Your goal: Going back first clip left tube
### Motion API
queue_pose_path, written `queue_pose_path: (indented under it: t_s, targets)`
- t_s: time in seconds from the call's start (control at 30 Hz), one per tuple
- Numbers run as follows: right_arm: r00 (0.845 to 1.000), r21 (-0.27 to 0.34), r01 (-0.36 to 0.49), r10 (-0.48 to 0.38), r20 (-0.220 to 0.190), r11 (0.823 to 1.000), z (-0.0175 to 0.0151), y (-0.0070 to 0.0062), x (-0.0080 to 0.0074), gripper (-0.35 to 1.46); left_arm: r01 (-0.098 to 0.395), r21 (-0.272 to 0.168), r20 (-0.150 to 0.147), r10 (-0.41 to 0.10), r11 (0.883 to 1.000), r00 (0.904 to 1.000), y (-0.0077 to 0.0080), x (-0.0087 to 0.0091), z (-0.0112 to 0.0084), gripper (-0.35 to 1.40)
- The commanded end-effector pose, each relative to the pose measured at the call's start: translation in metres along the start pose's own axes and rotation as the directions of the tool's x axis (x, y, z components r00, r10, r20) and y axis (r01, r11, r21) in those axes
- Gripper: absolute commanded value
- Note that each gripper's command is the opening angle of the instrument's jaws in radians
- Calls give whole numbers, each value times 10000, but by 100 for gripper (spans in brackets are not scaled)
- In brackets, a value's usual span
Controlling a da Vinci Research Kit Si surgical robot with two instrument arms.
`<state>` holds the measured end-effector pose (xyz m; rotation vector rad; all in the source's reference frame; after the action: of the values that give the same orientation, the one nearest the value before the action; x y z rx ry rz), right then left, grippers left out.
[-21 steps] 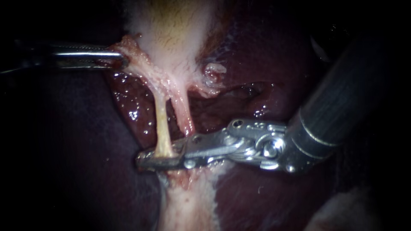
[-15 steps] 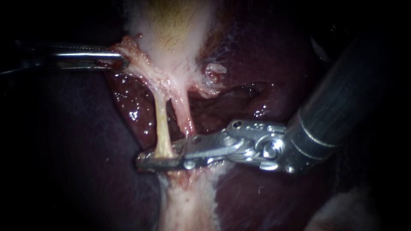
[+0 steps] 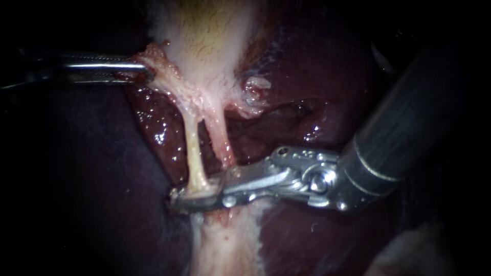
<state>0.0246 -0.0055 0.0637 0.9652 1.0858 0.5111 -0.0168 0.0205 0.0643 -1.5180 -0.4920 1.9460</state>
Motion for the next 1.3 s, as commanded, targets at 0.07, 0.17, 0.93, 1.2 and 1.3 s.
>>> queue_pose_path:
  t_s: [0.07, 0.17, 0.93, 1.2, 1.3]
  targets:
    - [9998, -88, 43, -45, -203, 10000, 5, 4, -4, 44, 2, 1, 0, -2, 10000, 10000, 0, 0, 0, -35]
    - [9990, -398, 134, -151, -414, 9991, 12, 10, -10, 49, 1, 2, 0, -1, 10000, 10000, 0, 0, 0, -35]
    - [9458, -2040, 3113, -3234, -279, 9281, -4, 55, -19, 50, -9, 15, -1, 9, 10000, 10000, 1, -2, 1, -35]
    - [9062, -1897, 4142, -4228, -51, 8902, -23, 46, -28, 50, -9, 13, -1, 9, 10000, 10000, 1, -2, 1, -35]
    - [8878, -1824, 4530, -4603, 26, 8726, -37, 43, -34, 50, -10, 11, 0, 10, 10000, 10000, 1, -2, 1, -35]
